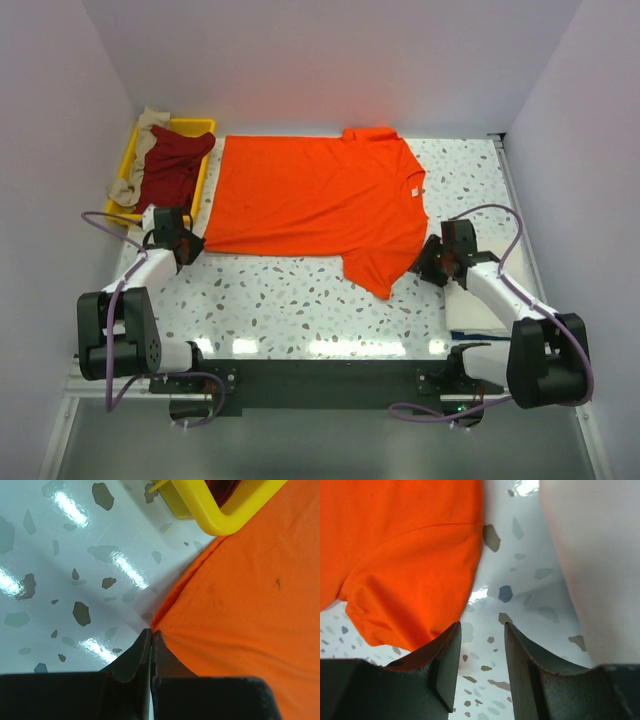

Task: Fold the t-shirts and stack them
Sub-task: Flatten the tshirt out, then fold the tshirt

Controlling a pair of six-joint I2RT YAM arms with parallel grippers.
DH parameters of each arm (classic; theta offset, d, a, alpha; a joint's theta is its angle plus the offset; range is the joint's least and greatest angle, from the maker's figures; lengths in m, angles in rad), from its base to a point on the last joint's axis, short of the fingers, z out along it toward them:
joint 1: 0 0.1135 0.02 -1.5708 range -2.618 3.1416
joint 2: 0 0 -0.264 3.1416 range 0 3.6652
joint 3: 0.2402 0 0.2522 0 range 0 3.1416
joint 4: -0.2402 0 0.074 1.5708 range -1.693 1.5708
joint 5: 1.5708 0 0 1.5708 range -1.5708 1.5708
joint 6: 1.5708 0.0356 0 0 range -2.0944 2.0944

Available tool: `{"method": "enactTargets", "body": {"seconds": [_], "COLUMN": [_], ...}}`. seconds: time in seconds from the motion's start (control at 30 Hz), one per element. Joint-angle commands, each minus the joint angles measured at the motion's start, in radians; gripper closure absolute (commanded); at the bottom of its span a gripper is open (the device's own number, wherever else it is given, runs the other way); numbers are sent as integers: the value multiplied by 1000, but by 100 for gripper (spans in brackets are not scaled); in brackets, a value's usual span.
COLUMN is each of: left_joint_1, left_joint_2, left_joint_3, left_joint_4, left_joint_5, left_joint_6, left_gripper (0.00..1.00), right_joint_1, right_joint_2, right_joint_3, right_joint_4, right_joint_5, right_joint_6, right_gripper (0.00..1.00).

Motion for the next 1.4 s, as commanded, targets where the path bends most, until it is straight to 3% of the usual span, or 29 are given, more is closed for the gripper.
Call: {"method": "enactTargets", "body": {"seconds": [0.0,0.17,0.4,0.77,0.83,0.9,0.97,1.0,1.23,1.37], "left_joint_1": [19,17,17,19,17,17,17,17,17,17], "left_joint_2": [-19,-36,-49,-55,-58,-61,-70,-73,-127,-179], "left_joint_3": [24,-9,-41,-84,-88,-95,-98,-99,-145,-185], "left_joint_4": [-8,17,32,58,60,60,55,52,42,16], "left_joint_5": [1,26,26,29,29,27,21,18,7,1], "left_joint_6": [29,11,9,5,3,5,9,14,20,28], "left_gripper": [100,100,100,100,100,100,100,100,100,100], "right_joint_1": [35,131,299,333,332,333,333,333,335,335], "right_joint_2": [-83,-226,-228,-157,-139,-127,-130,-146,-413,-531], "right_joint_3": [-43,-143,-191,-209,-211,-197,-174,-148,-53,-45], "right_joint_4": [82,62,119,232,266,272,222,191,-199,-321], "right_joint_5": [-65,-19,9,41,39,44,47,52,118,96], "right_joint_6": [16,77,167,210,218,218,192,181,83,72], "right_gripper": [57,55,54,55,62,81,97,100,100,100]}}
